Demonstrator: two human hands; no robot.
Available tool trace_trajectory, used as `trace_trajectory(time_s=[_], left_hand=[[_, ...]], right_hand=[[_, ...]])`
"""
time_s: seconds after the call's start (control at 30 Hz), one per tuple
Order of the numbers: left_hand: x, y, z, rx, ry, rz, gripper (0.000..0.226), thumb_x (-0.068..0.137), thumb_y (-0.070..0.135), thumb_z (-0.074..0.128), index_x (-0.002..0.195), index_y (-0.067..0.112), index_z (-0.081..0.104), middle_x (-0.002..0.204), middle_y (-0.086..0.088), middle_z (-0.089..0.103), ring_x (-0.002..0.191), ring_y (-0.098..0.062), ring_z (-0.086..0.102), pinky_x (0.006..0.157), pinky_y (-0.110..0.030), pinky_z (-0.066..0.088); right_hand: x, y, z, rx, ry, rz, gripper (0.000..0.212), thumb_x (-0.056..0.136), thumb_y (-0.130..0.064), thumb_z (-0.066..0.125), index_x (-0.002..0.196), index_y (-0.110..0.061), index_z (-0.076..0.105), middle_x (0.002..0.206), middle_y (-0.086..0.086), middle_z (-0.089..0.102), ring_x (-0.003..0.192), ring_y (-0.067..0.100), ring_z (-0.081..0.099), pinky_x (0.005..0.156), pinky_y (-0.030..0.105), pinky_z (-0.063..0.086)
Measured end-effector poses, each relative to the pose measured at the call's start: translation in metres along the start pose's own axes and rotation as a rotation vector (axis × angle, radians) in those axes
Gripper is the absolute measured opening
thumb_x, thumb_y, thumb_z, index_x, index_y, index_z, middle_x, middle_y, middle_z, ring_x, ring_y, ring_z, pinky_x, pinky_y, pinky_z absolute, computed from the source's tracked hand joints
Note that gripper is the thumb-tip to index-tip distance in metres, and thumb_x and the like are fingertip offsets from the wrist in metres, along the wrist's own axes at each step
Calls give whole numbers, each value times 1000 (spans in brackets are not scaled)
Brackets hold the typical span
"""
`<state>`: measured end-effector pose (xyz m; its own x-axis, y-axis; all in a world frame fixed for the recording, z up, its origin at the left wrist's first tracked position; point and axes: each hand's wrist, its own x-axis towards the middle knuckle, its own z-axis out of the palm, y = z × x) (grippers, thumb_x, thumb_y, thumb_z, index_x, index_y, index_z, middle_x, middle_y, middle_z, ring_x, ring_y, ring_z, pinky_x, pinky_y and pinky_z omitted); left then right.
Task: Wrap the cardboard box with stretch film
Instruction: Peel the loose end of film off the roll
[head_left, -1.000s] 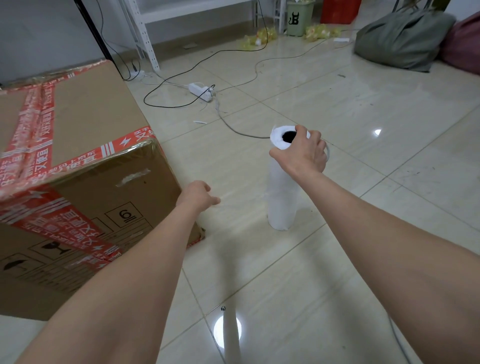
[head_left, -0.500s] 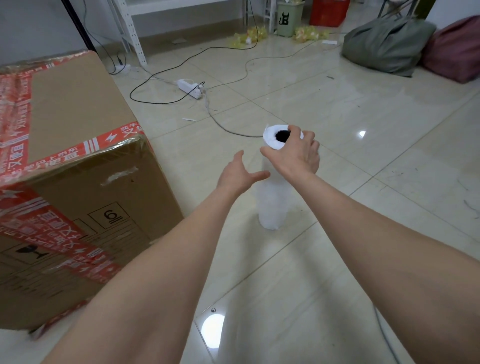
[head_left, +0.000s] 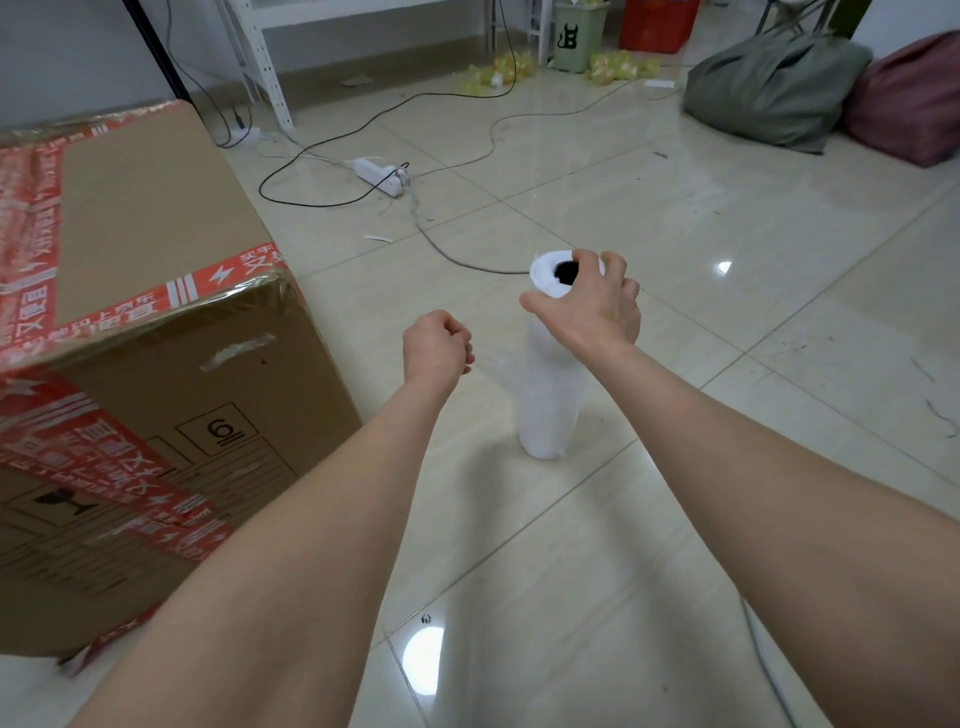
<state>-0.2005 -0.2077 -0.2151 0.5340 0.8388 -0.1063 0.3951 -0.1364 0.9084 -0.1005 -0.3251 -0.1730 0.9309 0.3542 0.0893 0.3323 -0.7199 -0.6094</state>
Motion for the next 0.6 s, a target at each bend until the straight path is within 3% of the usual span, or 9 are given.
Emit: trace_trajectory(time_s=[0.07,0.23,0.33,0.4,0.43,0.53,0.6], left_hand=[[0,-5,-10,35,16,10,17,88,-4,47,78,5,57,74,-11,61,54,-16,59,58,-31,57],[1,-14,-34,168,58,51,17,90,-3,48,81,4,60,80,-13,62,57,-15,59,61,-30,58],[-2,-17,-47,231,41,75,14,92,1,52,84,4,64,80,-13,63,63,-19,60,63,-29,58],[-5,-16,-53,246,16,106,12,92,4,56,84,5,65,78,-13,63,63,-19,60,62,-27,58],[-6,-15,-56,251,-3,125,11,92,7,58,84,5,66,76,-12,63,63,-18,60,62,-24,58],[-14,-11,-60,273,-62,161,13,88,16,67,83,4,68,69,-7,61,59,-19,61,59,-21,54],[-16,-10,-61,310,-73,166,18,82,20,73,82,3,69,71,-7,64,59,-20,62,62,-26,54]], right_hand=[[-1,1,-2,-20,-32,-2,72,69,-48,69,133,-33,40,145,-3,26,122,28,37,98,39,39],[1,0,-4,-42,-70,-13,55,79,-24,64,129,-33,43,141,-2,27,119,28,39,81,33,39],[-1,-2,-4,-144,-60,-49,72,76,-32,71,139,-30,35,151,3,20,136,29,26,107,39,28],[-9,-7,-2,-243,31,-205,84,75,-42,74,144,-27,29,156,5,13,145,31,9,116,43,11],[-13,-13,1,-271,71,-340,80,78,-42,72,145,-26,30,156,4,16,146,30,6,117,43,9],[-27,-31,15,-382,-51,-715,52,92,-25,56,141,-26,39,152,-1,29,147,24,7,119,41,6],[-35,-36,23,-420,-77,-767,42,93,-28,52,135,-26,46,145,1,38,141,23,22,112,37,16]])
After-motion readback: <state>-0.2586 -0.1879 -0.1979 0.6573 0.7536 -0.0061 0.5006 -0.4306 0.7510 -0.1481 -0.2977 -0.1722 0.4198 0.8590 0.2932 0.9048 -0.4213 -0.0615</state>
